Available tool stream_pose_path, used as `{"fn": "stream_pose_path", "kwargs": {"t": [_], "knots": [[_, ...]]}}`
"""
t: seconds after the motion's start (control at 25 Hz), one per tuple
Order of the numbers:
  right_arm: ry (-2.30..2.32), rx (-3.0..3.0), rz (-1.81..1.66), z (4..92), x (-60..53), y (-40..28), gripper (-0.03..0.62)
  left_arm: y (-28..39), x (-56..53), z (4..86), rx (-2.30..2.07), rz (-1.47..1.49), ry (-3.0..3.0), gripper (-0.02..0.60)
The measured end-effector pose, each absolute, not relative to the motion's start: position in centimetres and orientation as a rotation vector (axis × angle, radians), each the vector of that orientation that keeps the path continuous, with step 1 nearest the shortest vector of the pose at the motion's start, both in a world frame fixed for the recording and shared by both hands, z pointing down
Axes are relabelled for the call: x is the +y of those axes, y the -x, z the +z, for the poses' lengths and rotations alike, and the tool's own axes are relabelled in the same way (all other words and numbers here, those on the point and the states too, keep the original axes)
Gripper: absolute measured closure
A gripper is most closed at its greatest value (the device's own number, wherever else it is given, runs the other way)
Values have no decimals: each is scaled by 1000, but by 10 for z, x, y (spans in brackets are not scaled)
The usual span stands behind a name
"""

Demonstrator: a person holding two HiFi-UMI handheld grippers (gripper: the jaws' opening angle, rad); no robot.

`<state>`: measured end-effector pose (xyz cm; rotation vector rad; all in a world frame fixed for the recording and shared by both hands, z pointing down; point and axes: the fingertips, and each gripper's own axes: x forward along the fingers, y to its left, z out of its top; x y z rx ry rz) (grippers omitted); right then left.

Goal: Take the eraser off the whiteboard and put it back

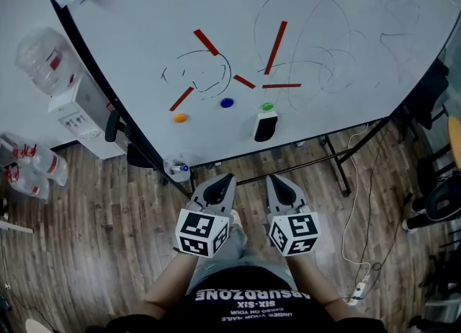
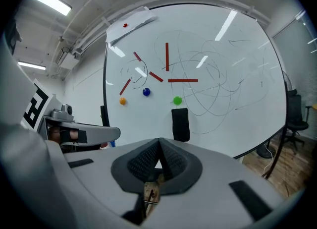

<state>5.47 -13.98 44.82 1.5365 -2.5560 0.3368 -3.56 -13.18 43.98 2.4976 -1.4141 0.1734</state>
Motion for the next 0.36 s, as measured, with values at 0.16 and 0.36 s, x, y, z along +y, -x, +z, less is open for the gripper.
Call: {"fn": "stream_pose_path", "kwargs": {"t": [0.16,0.36], "knots": [[-1548,-2556,346,449,-135,-56,595,35,-128,441,-1413,181,-2501,574],[-1547,-2560,350,448,-131,-55,596,34,-125,441,-1413,188,-2506,574]]}}
